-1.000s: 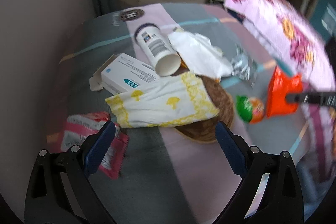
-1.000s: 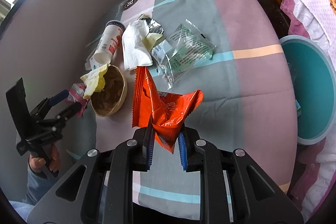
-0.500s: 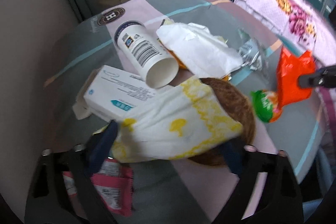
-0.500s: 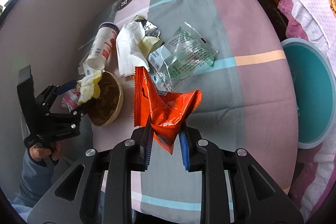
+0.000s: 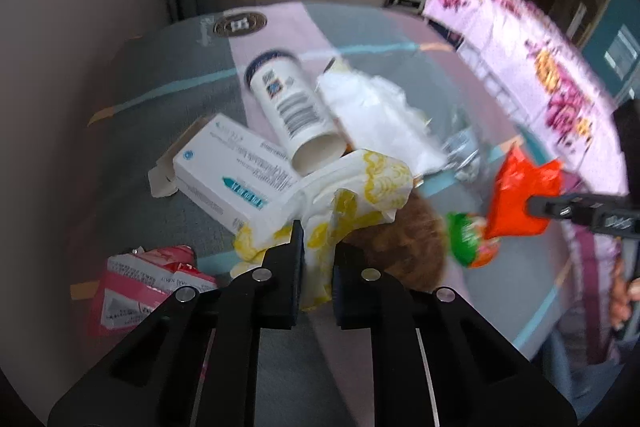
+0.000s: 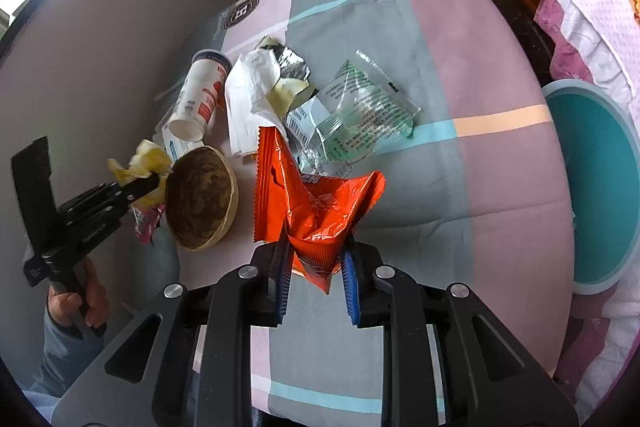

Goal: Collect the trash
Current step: 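Grasp the yellow-patterned napkin with the left tool, then carry the wrapper and napkin over the teal bin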

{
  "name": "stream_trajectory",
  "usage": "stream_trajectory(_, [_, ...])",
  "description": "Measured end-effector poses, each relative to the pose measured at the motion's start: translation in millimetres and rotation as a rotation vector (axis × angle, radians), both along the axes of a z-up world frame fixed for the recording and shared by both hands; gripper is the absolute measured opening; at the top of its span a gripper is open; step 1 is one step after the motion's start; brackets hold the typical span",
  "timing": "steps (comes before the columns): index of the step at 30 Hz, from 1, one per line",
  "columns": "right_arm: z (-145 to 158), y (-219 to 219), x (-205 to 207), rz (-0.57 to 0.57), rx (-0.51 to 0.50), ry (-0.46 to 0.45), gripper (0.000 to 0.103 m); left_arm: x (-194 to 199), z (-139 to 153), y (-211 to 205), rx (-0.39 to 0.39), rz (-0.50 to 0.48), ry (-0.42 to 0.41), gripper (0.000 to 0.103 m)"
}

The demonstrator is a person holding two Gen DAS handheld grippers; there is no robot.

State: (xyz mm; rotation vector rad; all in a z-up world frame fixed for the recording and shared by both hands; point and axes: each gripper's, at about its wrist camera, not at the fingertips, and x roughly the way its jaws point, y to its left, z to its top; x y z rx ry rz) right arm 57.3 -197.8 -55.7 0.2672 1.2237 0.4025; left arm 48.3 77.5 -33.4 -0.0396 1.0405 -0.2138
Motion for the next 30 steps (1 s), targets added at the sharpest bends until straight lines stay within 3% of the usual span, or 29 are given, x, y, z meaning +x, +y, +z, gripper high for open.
stream_trajectory(8, [16.8, -35.7, 4.0, -0.081, 0.046, -0.057, 0.021, -12.0, 59.3, -14.7, -0.142, -0.017, -0.074, 0.013])
stream_trajectory(13, [32.9, -76.0, 2.1, -0.162, 0.070, -0.108, 0.021, -3.4, 72.6, -69.4, -0.174, -0.110, -0.083, 0.013])
stream_trajectory(22, [55.4, -193.9, -25.1, -0.404, 0.050, -0.194, 0.021, 21.8, 63.9, -205.3, -0.258, -0.289, -0.045, 0.013])
stream_trajectory(30, [43.1, -277.9, -49.0, -0.550, 0.025, -0.199, 0.021, 36.6, 31.7, -319.9, -0.243, -0.425, 0.043, 0.013])
